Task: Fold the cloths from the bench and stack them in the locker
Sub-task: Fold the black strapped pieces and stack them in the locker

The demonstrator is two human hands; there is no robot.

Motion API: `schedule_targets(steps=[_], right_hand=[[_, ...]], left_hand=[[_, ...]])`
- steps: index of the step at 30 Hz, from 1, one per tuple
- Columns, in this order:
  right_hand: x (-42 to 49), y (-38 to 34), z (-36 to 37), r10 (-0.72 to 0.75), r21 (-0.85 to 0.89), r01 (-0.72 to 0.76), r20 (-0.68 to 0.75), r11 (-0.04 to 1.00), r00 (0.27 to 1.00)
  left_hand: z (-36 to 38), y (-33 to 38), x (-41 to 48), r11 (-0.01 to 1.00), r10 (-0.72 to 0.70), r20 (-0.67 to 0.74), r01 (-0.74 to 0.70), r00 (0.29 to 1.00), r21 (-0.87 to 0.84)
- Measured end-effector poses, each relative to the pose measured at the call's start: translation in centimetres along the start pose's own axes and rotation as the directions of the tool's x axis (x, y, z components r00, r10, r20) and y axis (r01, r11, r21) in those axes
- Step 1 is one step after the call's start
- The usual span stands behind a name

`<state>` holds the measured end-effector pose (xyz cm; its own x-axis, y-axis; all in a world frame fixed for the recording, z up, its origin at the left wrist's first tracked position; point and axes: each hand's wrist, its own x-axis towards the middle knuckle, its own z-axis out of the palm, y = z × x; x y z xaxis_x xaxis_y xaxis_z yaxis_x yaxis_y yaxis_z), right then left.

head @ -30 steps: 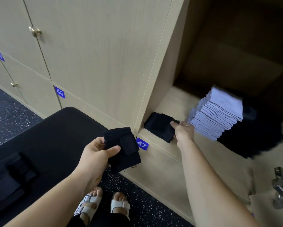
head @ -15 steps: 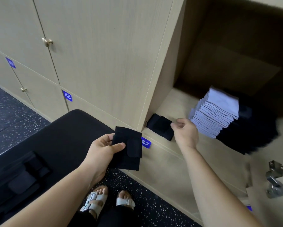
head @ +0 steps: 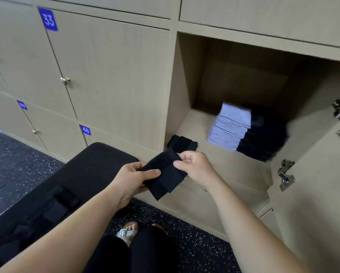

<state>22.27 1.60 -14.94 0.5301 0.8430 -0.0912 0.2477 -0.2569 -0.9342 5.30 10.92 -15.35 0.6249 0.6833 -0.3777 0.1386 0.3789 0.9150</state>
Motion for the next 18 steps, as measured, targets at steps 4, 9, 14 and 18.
schedule_targets(steps=[4, 9, 14, 18], right_hand=[[-1.3, 1.0, -0.5, 0.060, 0.066, -0.051, -0.146, 0.997, 0.987], [-1.7, 2.2, -0.9, 0.050, -0.074, -0.070, -0.240, 0.995, 0.969], [-0.8, 4.1, -1.8, 0.066, 0.028, -0.060, -0.353, 0.998, 0.933], [1.9, 5.7, -2.7, 0.131, 0.152, -0.071, -0.438, 0.986, 0.889]], left_hand=[[0.8, -0.4, -0.8, 1.000, 0.014, -0.086, -0.012, 0.996, 0.027], [2.6, -0.4, -0.1, 0.980, 0.143, -0.219, -0.108, 0.965, 0.164], [4.5, -0.8, 2.0, 0.953, 0.221, -0.212, -0.164, 0.952, 0.255], [5.6, -1.1, 4.8, 0.920, 0.277, -0.152, -0.217, 0.949, 0.326]])
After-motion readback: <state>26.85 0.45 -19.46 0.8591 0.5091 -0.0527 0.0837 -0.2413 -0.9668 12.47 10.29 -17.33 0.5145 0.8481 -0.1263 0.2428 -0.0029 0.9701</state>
